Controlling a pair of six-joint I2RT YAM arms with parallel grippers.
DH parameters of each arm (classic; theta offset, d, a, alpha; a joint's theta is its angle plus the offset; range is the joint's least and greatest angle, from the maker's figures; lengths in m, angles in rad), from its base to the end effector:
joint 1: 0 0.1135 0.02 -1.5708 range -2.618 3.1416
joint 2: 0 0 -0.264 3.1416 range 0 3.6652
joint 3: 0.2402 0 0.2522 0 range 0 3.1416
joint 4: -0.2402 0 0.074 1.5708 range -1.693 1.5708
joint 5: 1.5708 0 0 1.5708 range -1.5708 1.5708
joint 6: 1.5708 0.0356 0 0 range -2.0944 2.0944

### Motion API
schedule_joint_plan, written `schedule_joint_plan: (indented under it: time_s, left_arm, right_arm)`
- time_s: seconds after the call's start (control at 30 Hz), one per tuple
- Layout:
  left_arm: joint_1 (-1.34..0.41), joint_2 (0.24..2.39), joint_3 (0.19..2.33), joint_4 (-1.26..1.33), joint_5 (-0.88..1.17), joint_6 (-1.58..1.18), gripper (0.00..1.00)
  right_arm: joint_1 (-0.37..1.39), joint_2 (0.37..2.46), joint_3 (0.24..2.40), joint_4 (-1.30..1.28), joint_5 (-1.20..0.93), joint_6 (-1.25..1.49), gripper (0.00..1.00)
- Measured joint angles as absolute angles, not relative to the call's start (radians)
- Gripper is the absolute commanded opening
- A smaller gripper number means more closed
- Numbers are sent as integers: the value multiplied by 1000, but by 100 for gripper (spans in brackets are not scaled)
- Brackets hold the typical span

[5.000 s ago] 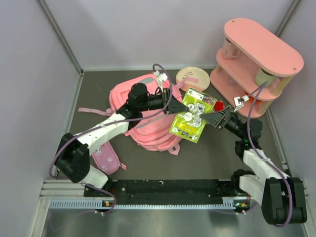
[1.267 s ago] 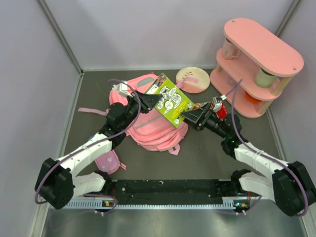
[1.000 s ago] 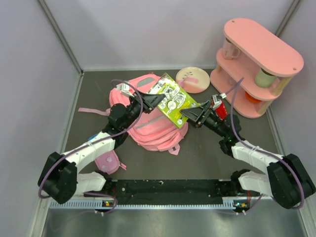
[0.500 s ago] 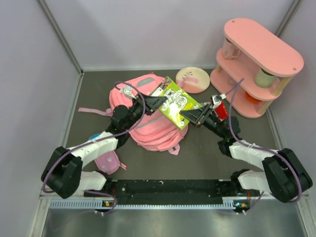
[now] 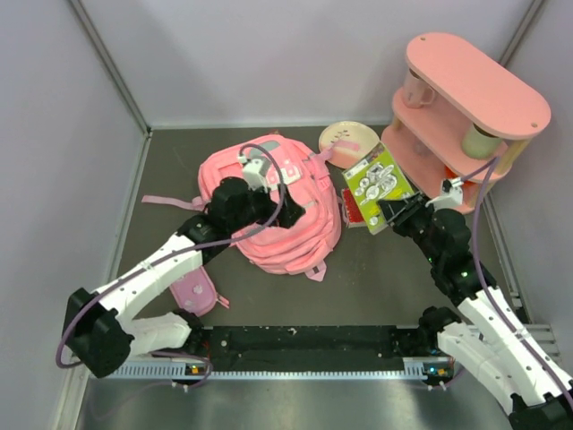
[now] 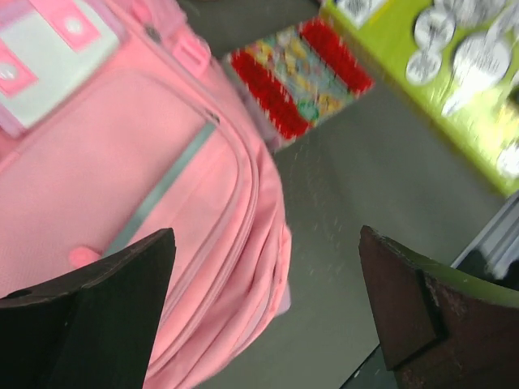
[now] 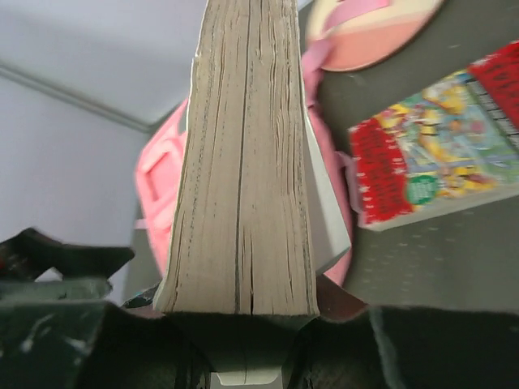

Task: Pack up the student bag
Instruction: Pick up the book from the center of the board.

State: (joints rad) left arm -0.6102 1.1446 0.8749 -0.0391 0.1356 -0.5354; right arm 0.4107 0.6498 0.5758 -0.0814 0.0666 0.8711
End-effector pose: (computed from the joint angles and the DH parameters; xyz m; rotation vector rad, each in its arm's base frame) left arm 0.2161 -0.1570 0.3132 0.1721 1.9735 -0.8964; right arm 0.1538 0.0644 0.2980 0.4628 1.7489 0.8768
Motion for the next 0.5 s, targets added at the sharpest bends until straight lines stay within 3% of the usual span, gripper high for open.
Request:
schedule_joint_plan:
  time_s: [0.23,0.37,0.43,0.5]
  left_arm:
    - [-829,1304,970,-277,119,-271,98]
    - [-896,1393,996,-361,110,-192,88]
    - [-900,1432,1008,-395,99,-167,79]
    - [-899,1465,1030,-435,86,-154,77]
  right_arm:
    - [403,616,603,-304,208,768,0]
    - [403,615,606,-347,229,752,0]
    - [403,615,606,-358,229,752,0]
    - [403,615,606,-365,228,752,0]
